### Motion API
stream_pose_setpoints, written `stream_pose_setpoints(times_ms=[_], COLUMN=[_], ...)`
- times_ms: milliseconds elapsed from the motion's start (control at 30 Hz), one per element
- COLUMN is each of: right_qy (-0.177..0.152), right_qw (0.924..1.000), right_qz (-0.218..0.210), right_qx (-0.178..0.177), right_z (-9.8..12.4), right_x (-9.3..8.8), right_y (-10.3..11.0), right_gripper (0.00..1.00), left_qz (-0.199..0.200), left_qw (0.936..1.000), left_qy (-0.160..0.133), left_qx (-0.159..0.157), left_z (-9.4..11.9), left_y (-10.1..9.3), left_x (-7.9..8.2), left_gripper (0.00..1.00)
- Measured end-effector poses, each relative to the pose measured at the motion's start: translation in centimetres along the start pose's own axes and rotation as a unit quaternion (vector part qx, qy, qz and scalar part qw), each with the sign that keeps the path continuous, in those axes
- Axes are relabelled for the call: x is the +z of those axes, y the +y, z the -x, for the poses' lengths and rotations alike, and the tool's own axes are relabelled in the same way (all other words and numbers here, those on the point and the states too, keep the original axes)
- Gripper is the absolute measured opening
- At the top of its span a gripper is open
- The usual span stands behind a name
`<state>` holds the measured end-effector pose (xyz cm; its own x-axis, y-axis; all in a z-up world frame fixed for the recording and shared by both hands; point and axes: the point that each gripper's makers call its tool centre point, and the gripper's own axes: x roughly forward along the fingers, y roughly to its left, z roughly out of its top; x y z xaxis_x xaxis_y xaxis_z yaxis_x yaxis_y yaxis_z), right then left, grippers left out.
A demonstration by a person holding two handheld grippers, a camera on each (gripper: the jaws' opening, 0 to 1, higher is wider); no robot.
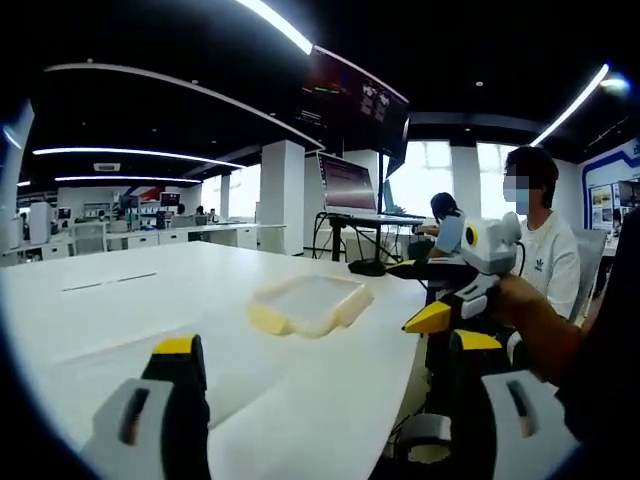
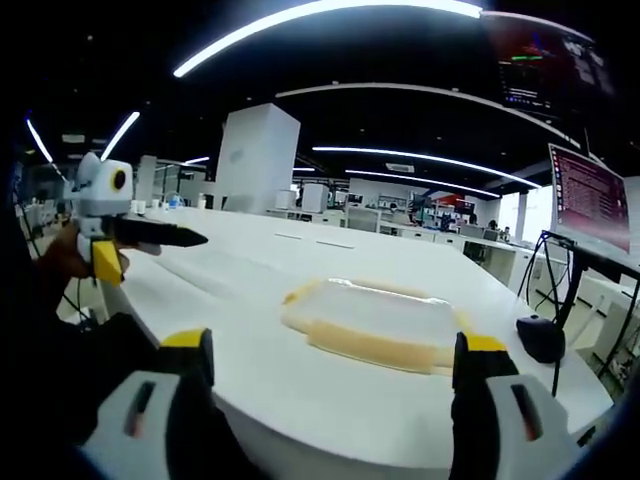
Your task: Snap each plastic latch of the storage box into its locked position after aligning the lid with the box until every specified latch is closed and the lid sits flush.
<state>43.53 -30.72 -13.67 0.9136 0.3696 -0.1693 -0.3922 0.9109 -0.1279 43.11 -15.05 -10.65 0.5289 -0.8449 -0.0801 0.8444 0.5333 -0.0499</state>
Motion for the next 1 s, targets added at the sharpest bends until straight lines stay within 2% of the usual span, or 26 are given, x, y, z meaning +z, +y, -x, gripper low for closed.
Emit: stream_pose_setpoints(times_ms=[633, 1000], right_qy=[0.000, 0.000], right_qw=[0.9998, 0.9996], right_qz=[-0.006, -0.007], right_qx=[-0.019, -0.026], right_z=[1.2, 1.7], right_x=[-0.5, -0.6], right_y=[-1.8, -2.6], right_gripper=[1.00, 0.99], left_qz=[-0.013, -0.029], left_qw=[0.9998, 0.9995], left_qy=[0.004, 0.007], left_qx=[-0.013, -0.009], left_z=[-2.5, -3.6], left_y=[-1.1, -1.4], left_x=[0.3, 0.5], left_gripper=[1.00, 1.00])
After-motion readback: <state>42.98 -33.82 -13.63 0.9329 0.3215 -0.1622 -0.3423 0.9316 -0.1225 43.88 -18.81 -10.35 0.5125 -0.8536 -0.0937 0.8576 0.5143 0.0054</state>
